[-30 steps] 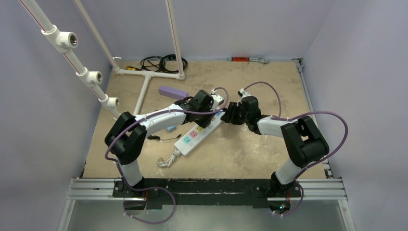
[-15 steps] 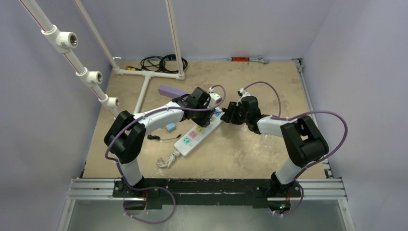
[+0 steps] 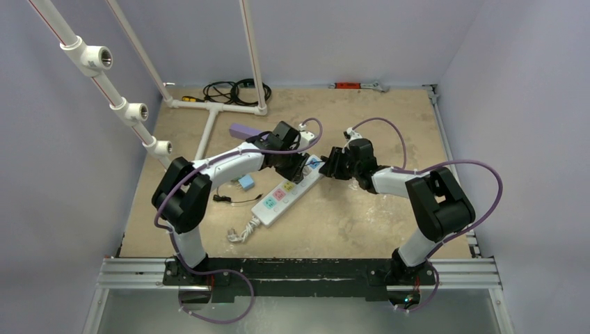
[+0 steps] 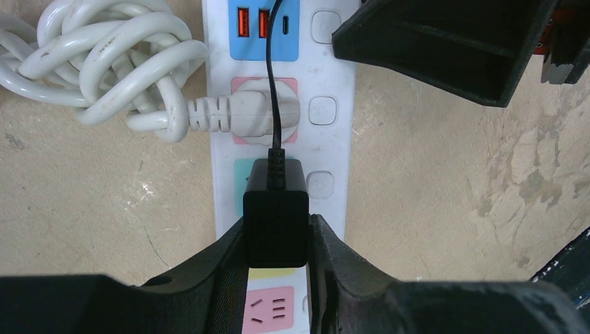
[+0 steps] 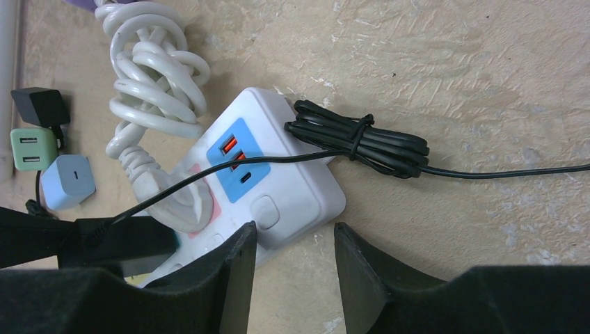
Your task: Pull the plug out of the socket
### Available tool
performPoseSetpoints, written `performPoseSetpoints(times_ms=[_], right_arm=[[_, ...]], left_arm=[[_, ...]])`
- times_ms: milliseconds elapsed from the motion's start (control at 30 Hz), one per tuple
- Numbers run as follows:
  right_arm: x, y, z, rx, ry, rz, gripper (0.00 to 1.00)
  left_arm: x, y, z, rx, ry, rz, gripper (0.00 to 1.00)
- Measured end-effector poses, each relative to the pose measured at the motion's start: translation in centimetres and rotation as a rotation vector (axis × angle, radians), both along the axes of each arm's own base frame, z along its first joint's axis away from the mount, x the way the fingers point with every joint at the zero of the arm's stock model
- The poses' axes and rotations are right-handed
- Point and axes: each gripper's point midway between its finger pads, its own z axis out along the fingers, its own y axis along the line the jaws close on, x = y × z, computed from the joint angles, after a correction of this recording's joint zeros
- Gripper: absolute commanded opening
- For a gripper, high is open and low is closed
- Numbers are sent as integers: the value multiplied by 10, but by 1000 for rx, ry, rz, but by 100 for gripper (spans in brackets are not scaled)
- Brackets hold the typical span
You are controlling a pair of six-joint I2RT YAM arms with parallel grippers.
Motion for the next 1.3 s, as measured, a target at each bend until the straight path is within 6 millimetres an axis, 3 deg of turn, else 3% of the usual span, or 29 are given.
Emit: performPoseSetpoints(times_ms=[200,600,1300], right_arm=[[0,0,0,-1,1,0,47],[3,1,-1,-3,1,-3,46],[5,-1,-1,-9,-4,-13,46]], left_arm=[[-1,-1,-1,17,-14,0,0],[-8,-8,0,212,-168,-24,0],[-4,-4,8,101,-49,-43,0]])
